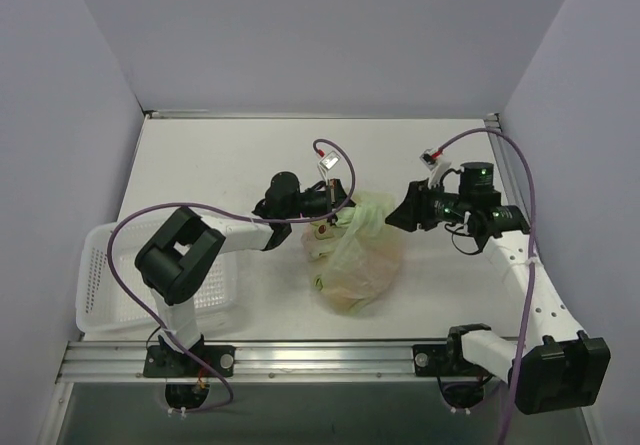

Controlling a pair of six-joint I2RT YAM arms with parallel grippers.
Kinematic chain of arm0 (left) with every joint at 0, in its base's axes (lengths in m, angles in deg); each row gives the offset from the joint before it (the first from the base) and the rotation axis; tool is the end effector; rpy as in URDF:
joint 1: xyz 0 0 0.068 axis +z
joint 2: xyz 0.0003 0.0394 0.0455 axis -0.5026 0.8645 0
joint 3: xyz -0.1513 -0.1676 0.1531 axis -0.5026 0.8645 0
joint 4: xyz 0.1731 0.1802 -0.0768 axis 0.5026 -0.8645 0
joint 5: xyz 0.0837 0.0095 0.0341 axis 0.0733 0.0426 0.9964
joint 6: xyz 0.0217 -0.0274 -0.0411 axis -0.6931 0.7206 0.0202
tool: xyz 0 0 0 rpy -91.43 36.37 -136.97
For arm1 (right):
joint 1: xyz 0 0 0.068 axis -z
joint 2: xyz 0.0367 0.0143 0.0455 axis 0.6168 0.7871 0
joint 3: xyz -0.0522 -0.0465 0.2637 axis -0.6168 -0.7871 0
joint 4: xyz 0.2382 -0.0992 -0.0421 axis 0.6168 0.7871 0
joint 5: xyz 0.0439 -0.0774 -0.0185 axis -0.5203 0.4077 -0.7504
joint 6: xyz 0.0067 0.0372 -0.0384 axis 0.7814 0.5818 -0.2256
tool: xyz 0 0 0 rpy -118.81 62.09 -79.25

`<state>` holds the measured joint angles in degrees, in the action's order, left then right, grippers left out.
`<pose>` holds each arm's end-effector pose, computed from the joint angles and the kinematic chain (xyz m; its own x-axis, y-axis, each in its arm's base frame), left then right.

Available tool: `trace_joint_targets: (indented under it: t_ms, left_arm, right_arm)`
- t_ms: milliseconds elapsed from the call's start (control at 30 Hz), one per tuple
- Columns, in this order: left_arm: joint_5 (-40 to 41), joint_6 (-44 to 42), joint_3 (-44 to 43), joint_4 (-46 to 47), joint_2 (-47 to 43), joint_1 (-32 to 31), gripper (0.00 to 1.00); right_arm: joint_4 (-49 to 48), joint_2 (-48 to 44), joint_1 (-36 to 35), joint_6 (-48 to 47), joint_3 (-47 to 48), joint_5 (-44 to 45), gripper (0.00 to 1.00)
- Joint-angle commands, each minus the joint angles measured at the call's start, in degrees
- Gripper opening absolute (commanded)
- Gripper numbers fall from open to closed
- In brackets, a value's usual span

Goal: Place the fake fruits into the plastic bag and tie a complex knot

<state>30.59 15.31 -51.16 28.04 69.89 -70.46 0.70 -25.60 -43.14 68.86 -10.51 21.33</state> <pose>0.2820 -0.2725 0.2259 -0.8709 -0.0868 -0.4837 0.4866 -0.0138 -0.8735 0.2296 0.0472 0.3259 -0.5055 0.0055 -0.8628 -0.6888 0.5996 0.4074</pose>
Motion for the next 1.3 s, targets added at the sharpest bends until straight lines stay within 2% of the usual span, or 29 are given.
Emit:
trace_joint_targets:
  t_ms: [0, 33, 233, 367, 400, 433, 500, 533, 600, 700, 733, 767, 800, 833, 933, 1000, 1167, 1267]
  left_arm:
    - [-0.85, -0.13, -0.70, 4.12, -1.63, 0.13, 0.00]
    - [-0.76, -0.13, -0.79, 4.12, -1.45, 0.21, 0.00]
    - [-1.63, 0.66, -0.87, 5.43, -1.10, -0.22, 0.00]
    - [-2.69, 1.36, -0.70, 6.41, -1.19, -1.01, 0.00]
    - [-2.60, 1.27, -0.61, 6.50, -1.19, -1.19, 0.00]
    - [-2.26, 1.19, -0.18, 6.50, -1.28, -1.28, 0.00]
    - [-0.94, 0.84, 0.09, 6.32, -1.36, -1.28, 0.00]
    - [-0.15, 0.57, 0.27, 5.45, -1.36, -1.10, 0.00]
    - [0.91, -0.56, 0.44, 4.48, -1.10, -0.58, 0.00]
    - [2.05, -1.10, 0.01, 3.60, -0.23, -0.66, 0.00]
    - [2.05, -0.93, -0.26, 3.60, 0.13, -0.66, 0.00]
    - [2.14, -0.84, -0.35, 3.60, 0.48, -0.66, 0.00]
    - [2.06, -0.92, -0.69, 3.51, 0.48, -0.66, 0.00]
    - [1.88, -0.92, -0.70, 3.60, 0.39, -0.49, 0.00]
    - [1.27, -1.19, 0.09, 3.60, -0.48, -0.05, 0.00]
    - [0.83, -1.19, 1.05, 3.51, -1.10, 0.39, 0.00]
    - [0.47, -1.45, 1.76, 3.68, -1.63, 0.48, 0.00]
    - [0.12, -1.45, 1.50, 3.77, -1.80, 0.48, 0.00]
  right_arm:
    - [-2.16, -0.16, -5.63, -1.53, -1.37, 2.21, 0.44]
    - [-2.78, -0.43, -6.97, -1.53, -1.81, 2.91, 0.51]
    - [-8.06, 2.64, -11.28, 1.99, -1.73, 4.23, 0.62]
    - [-10.51, 6.24, -12.43, 4.09, 0.64, 3.11, 0.63]
    - [-11.13, 6.60, -12.78, 5.06, 0.91, 2.57, 0.60]
    - [-11.49, 6.95, -13.30, 6.20, 1.69, 2.39, 0.43]
    - [-11.67, 7.13, -14.97, 7.61, 2.40, 2.74, 0.29]
    - [-11.41, 7.13, -15.41, 8.22, 3.10, 2.48, 0.18]
    - [-9.22, 7.04, -17.52, 8.41, 4.16, 2.13, 0.16]
    - [-6.49, 7.39, -19.81, 7.97, 5.56, 2.13, 0.19]
    - [-6.05, 7.74, -20.16, 7.44, 5.74, 2.04, 0.24]
    - [-4.65, 8.18, -20.25, 6.57, 6.18, 2.21, 0.29]
    - [-3.16, 8.27, -19.82, 4.47, 6.62, 2.74, 0.43]
    - [-1.84, 8.27, -19.38, 3.32, 6.97, 3.18, 0.50]
    - [1.69, 6.34, -15.52, 0.94, 7.24, 2.66, 0.68]
    - [3.79, 4.41, -13.23, -0.38, 7.67, 0.64, 0.74]
    - [7.31, 0.90, -3.66, -3.02, 9.17, -3.75, 0.76]
    - [6.62, 0.88, 1.62, -3.63, 8.29, -4.81, 0.60]
